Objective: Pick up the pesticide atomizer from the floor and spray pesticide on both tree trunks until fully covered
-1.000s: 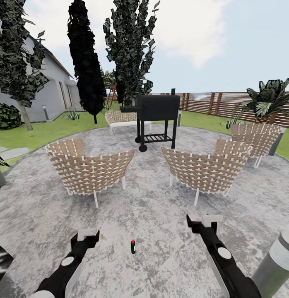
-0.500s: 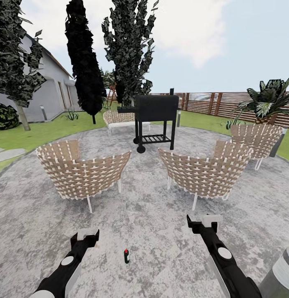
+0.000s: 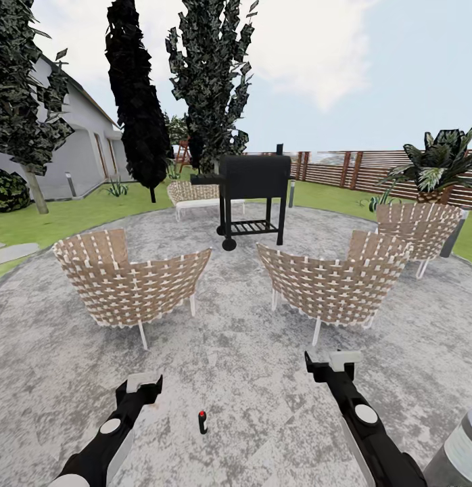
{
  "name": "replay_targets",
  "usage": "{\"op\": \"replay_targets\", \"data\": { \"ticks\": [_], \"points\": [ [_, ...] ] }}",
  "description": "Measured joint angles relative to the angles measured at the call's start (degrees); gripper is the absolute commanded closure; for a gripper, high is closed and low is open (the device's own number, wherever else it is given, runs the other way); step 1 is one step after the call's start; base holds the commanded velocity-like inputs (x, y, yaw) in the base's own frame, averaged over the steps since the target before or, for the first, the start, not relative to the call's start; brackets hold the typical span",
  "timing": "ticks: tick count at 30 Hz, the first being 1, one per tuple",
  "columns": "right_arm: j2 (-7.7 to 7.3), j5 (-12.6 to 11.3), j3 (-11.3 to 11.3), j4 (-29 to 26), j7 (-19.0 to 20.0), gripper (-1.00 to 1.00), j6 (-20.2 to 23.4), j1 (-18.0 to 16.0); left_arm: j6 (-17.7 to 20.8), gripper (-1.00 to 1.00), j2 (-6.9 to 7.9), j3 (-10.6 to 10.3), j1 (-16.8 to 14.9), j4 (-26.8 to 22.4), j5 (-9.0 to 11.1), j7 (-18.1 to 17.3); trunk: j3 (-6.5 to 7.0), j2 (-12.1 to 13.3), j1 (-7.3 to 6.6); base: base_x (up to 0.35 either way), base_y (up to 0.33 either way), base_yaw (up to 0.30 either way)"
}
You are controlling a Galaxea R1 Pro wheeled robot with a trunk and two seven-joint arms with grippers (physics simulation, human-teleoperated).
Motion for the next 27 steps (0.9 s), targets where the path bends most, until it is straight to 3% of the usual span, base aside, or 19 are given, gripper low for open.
{"op": "replay_targets", "data": {
  "ticks": [8,11,13,27],
  "points": [
    [0.24,-0.08,0.01,0.00,0.01,-1.00,0.00,0.00,0.16,-1.00,-0.09,-0.22,-0.03,0.48,-0.63,0.07,-1.44,-3.21,1.76,0.000,0.000,0.000],
    [0.24,-0.09,-0.05,-0.07,-0.01,-1.00,-0.02,0.00,0.39,-1.00,-2.50,-0.97,-1.25,0.00,-1.45,0.31,-1.97,-4.41,2.42,0.000,0.000,0.000],
    [0.22,-0.14,-0.06,-0.13,-0.01,-1.00,-0.01,0.00,0.40,-1.00,-2.98,-1.11,-1.50,-0.01,-1.81,0.54,-2.33,-5.21,2.85,0.000,0.000,0.000],
    [-0.16,-0.09,-0.15,-0.51,-0.02,-1.00,0.00,0.00,0.19,-1.00,-2.94,-1.49,-1.57,0.76,-2.29,0.78,-4.85,-10.83,5.93,0.000,0.000,0.000]
  ]
}}
